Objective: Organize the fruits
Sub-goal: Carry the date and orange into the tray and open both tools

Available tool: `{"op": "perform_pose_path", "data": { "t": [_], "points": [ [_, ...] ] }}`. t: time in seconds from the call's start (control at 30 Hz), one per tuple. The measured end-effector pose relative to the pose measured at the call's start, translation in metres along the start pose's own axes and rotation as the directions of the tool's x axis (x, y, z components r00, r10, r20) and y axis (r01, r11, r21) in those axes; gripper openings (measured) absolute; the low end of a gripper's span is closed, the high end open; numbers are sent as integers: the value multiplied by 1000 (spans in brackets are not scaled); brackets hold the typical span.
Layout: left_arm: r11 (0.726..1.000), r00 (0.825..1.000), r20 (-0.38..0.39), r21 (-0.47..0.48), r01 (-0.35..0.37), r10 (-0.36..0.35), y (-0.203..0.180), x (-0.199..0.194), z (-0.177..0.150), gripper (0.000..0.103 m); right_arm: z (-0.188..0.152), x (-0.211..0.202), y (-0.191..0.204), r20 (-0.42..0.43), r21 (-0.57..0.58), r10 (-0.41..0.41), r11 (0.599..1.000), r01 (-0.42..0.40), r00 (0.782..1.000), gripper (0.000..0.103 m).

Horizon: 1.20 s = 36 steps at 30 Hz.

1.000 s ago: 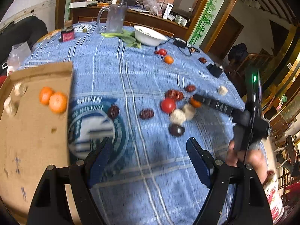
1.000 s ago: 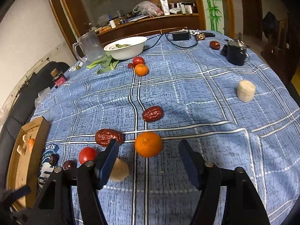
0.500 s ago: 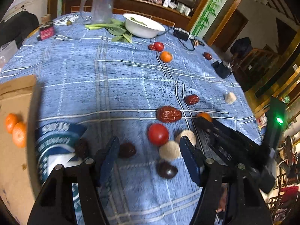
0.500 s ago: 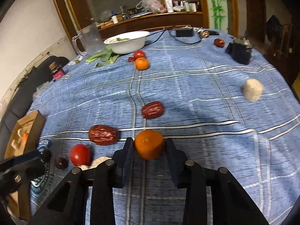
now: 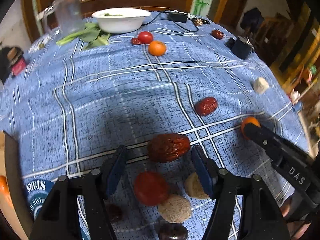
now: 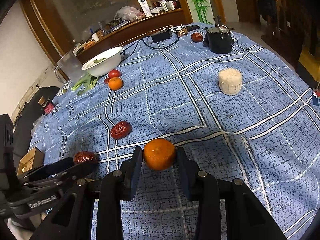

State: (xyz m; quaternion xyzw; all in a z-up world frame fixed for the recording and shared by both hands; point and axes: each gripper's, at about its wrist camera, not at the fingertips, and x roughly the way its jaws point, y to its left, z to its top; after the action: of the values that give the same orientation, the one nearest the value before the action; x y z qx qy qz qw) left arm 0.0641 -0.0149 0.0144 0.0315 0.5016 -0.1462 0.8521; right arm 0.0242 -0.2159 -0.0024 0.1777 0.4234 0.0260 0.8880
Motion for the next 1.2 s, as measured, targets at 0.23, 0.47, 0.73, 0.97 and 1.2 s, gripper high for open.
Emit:
{"op": "perform_pose_path", "data": {
  "t": [0.23, 0.47, 0.73, 0.97, 1.2],
  "points": [
    [998, 998, 38, 29, -48, 47, -5, -12, -8, 41, -1, -3, 7, 23, -40, -10, 999, 11, 1000, 37],
    [999, 989, 148, -35, 21, -15, 11, -70, -25, 41, -1, -11, 12, 70, -58, 25, 998, -21, 997, 37],
    [985, 977, 212, -171, 21, 16, 88, -130, -81, 41, -18, -36, 27, 142, -99, 9, 995, 6, 990, 37],
    [933, 970, 179, -347, -97, 167, 192, -165, -120, 42, -37, -65, 88, 88, -202, 130, 973, -110, 988, 37],
    [881, 958, 126, -439, -178, 256, 261, -180, -144, 42, -45, -73, 194, -44, -339, 290, 896, -288, 956, 38]
  ]
}}
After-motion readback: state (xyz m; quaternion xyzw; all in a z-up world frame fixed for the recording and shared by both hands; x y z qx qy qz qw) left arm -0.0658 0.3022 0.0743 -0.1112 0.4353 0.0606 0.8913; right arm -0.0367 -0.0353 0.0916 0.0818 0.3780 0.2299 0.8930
